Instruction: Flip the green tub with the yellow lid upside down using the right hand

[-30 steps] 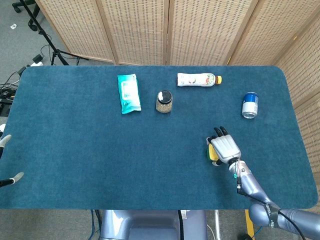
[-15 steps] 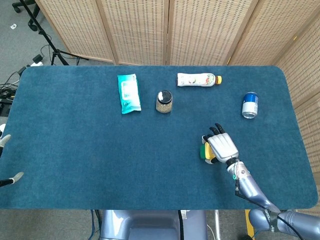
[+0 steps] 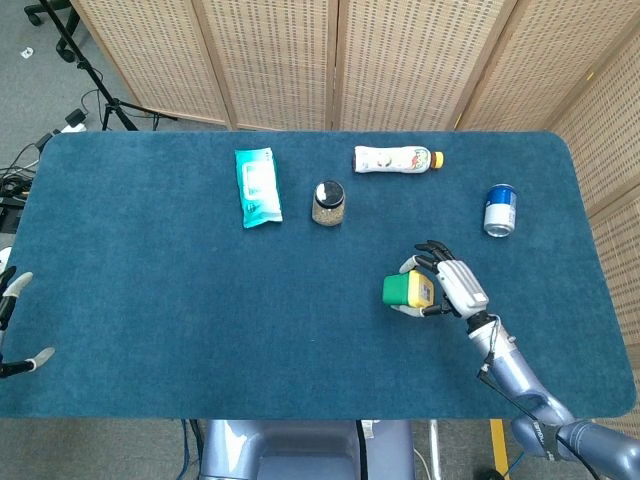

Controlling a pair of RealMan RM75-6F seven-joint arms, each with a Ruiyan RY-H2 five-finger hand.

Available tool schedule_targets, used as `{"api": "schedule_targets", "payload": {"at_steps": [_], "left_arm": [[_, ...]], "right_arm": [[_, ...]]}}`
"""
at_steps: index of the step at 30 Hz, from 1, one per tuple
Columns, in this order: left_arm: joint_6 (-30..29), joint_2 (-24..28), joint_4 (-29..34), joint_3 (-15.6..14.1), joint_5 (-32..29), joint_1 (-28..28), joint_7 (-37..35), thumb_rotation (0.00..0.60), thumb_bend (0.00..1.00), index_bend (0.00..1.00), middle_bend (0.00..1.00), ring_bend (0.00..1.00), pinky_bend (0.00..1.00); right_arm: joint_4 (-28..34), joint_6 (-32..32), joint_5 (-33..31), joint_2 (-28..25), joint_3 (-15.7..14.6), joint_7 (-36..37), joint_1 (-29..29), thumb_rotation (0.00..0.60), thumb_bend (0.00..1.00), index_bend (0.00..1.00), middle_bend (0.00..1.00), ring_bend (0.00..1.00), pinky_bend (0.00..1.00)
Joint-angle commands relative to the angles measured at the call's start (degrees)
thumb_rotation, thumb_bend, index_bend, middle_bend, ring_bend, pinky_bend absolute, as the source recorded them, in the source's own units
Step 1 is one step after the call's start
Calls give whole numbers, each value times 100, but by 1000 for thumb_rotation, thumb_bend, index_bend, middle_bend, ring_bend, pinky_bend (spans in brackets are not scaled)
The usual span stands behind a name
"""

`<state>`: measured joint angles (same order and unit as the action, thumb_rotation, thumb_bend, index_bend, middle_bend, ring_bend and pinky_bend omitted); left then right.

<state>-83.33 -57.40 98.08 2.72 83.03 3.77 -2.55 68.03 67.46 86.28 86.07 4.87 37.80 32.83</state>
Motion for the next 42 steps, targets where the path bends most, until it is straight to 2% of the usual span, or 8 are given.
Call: {"api": "schedule_targets", "payload": {"at_steps": [1,9,13,16,27,35,40,42], "left_arm": [[33,-18,13,-11,3,20,56,600,0,0,0,0,0],[81,-90,43,-6,-70,51,271,600,0,0,0,0,0],[109,-97,65,-18,-79,61,317,600,0,0,0,0,0],[100,-96,78,-21,-74,60,331,600,0,0,0,0,0],[25,-54,94,-33,-27,24,235,600,0,0,0,0,0],[-60,-18,76,-48,51,-12,122,600,0,0,0,0,0],[-99,0,69,-42,54,-31,62,600,0,0,0,0,0],[-89,1,64,-47,63,-26,56,600,0,0,0,0,0]], "right_arm": [[-1207,354,478,677,-152,975,-78,600,570,551,513,165,68],[-2422,656,662,1281,-299,1642,-139,600,579,512,457,153,68],[-2898,751,781,1455,-424,1860,-161,600,429,267,148,13,68],[-3177,776,853,1518,-509,1965,-163,600,414,220,40,0,68],[-3480,1264,1017,1310,-677,2241,-310,600,414,13,0,0,0],[-1971,1702,1328,50,-753,1171,-196,600,381,0,0,0,0],[221,930,1159,-1177,-825,-821,-106,600,47,0,0,0,0],[1123,491,871,-1576,-782,-1760,-71,600,0,0,0,0,0]]}}
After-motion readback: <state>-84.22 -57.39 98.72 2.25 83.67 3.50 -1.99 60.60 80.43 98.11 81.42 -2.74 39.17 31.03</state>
